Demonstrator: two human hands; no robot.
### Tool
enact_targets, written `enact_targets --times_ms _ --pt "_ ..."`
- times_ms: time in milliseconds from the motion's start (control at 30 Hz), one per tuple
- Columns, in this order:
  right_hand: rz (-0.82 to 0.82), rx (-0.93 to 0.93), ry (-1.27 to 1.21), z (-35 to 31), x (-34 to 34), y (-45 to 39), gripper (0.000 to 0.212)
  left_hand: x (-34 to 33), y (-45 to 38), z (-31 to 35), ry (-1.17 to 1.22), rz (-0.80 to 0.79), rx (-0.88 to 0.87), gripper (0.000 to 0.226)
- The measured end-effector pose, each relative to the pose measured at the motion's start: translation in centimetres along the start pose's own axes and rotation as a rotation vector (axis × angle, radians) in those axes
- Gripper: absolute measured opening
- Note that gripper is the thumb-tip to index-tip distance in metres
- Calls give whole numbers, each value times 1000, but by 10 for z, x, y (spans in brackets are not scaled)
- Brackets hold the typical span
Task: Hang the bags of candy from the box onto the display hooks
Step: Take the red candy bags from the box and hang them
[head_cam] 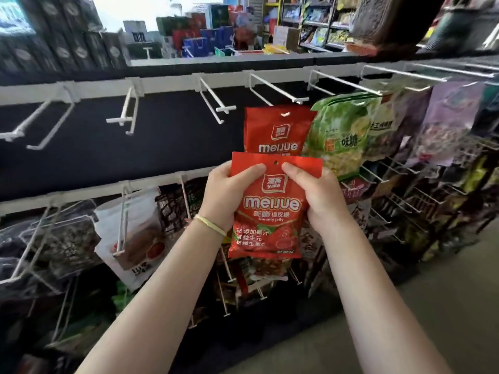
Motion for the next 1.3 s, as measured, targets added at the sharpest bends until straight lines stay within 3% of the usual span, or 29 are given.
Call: enact_targets --times_ms 267,533,800,1100,1200,1300 --pt "72 109 -5 -31 10 -61 6 -27 -63 13 41 48 -83 21" --pt "-32 101 10 -44 8 -106 18 -37 -86 26 38 200 -149 25" --pt "-130 94 80 -40 9 -126 9 -39 -86 18 2 365 -154 24" --pt "-193 141 201 -24 24 -123 17 -21 -68 -3 -191 494 -147 15" --pt "-86 235 246 -27 34 -117 26 -13 -57 -8 -299 560 -153 4" --pt "140 340 262 -36 50 -98 36 3 -39 -9 -462 658 -168 18"
Point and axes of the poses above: each hand's wrist, its own y-axis away from the middle knuckle, its own x-axis out of the back of the hand, z = x × y, the point moved 8 cm from there along -y, towards the middle knuckle, and after that the axes turned 7 degrees about -y, right-handed, at the moved point
